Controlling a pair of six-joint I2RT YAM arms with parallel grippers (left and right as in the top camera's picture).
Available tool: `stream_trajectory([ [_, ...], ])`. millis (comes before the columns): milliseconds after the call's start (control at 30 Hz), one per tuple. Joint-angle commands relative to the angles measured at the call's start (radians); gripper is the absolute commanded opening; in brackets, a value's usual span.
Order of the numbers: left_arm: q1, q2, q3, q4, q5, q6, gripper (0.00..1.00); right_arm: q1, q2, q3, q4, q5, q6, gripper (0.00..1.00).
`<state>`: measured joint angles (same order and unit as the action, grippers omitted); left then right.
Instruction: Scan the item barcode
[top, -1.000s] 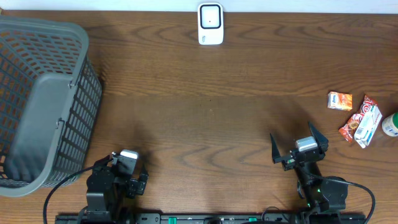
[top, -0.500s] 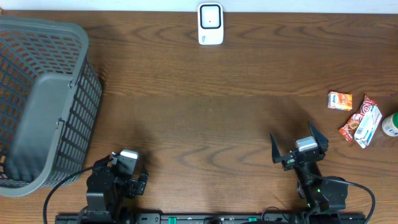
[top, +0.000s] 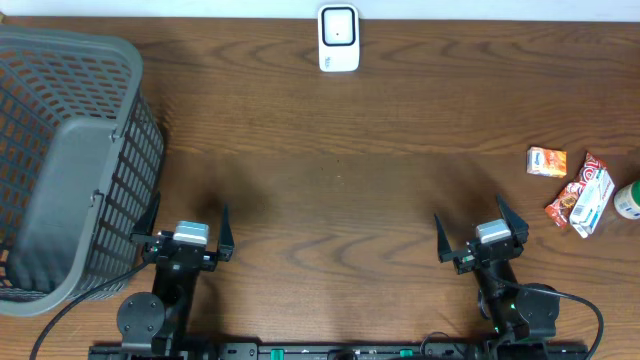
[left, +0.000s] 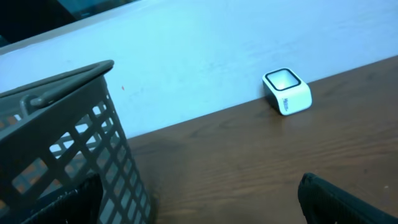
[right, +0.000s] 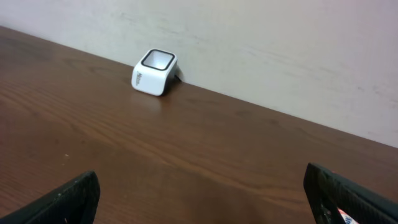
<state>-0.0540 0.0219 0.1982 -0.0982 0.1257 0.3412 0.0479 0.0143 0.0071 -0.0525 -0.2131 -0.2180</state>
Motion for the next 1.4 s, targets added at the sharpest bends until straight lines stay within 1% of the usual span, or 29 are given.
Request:
stream_trajectory([
  [0, 0.004, -0.008, -0.039, 0.055, 0.012, 0.002, 0.98, -0.009, -0.009, -0.002, -0.003, -0.009, 0.015, 0.99],
  [133, 0.004, -0.021, -0.147, 0.203, 0.013, -0.003, 0.98, -0.009, -0.009, -0.002, -0.003, -0.009, 0.015, 0.99],
  [200, 0.004, -0.021, -0.188, 0.245, 0.013, -0.003, 0.98, -0.009, -0.009, -0.002, -0.003, -0.009, 0.015, 0.99],
  [333, 0.005, -0.021, -0.194, 0.164, -0.021, -0.005, 0.98, -0.009, -0.009, -0.002, -0.003, -0.009, 0.015, 0.99],
  [467, 0.004, -0.021, -0.194, 0.024, -0.037, -0.012, 0.99, -0.009, -0.009, -0.002, -0.003, -0.009, 0.015, 0.99],
  [533, 0.004, -0.021, -0.194, 0.031, -0.04, -0.032, 0.99, -0.009, -0.009, -0.002, -0.003, -0.009, 0.016, 0.99],
  [1367, 0.004, -0.018, -0.194, 0.032, -0.04, -0.032, 0.98, -0.009, -0.009, -0.002, -0.003, -0.009, 0.015, 0.99],
])
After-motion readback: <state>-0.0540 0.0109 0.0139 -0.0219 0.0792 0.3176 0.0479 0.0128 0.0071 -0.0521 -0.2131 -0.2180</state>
